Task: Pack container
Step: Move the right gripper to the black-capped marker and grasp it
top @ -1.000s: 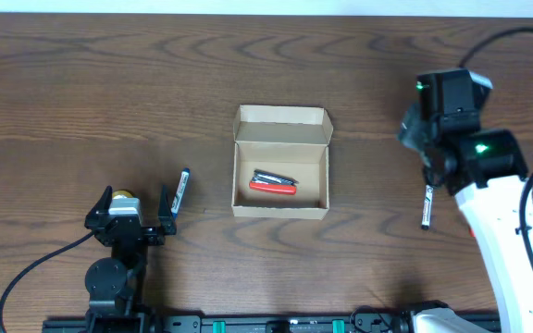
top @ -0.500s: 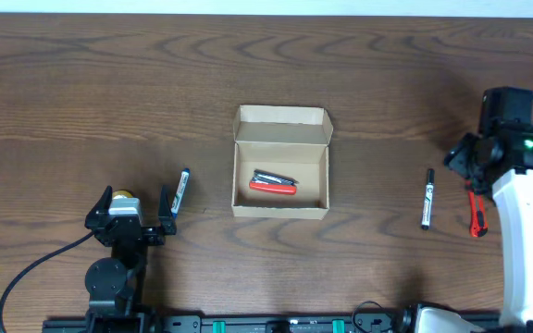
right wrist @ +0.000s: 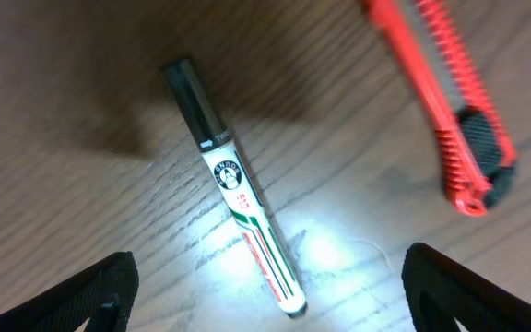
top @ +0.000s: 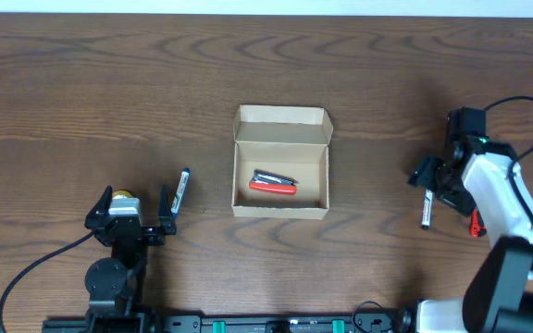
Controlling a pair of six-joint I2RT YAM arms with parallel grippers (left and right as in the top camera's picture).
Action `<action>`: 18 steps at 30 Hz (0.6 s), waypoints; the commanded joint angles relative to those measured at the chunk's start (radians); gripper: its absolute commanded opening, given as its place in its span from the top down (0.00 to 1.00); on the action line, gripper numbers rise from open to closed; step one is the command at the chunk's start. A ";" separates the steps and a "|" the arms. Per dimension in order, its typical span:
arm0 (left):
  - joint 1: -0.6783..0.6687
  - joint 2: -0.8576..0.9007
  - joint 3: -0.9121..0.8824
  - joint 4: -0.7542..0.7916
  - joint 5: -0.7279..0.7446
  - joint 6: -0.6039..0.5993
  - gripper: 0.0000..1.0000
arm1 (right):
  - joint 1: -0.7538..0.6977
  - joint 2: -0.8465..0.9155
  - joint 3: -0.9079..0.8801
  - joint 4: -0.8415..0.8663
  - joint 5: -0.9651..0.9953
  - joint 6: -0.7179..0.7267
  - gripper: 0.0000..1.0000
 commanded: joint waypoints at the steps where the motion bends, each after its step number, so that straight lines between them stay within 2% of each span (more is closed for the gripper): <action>1: 0.006 -0.006 -0.019 -0.042 0.012 -0.004 0.05 | -0.006 0.073 -0.007 0.013 -0.016 -0.031 0.12; 13: 0.006 -0.006 -0.019 -0.042 0.011 -0.004 0.05 | -0.006 0.194 -0.007 0.034 -0.029 -0.062 0.14; 18: 0.006 -0.006 -0.019 -0.042 0.011 -0.004 0.05 | -0.006 0.194 -0.010 0.064 -0.037 -0.096 0.21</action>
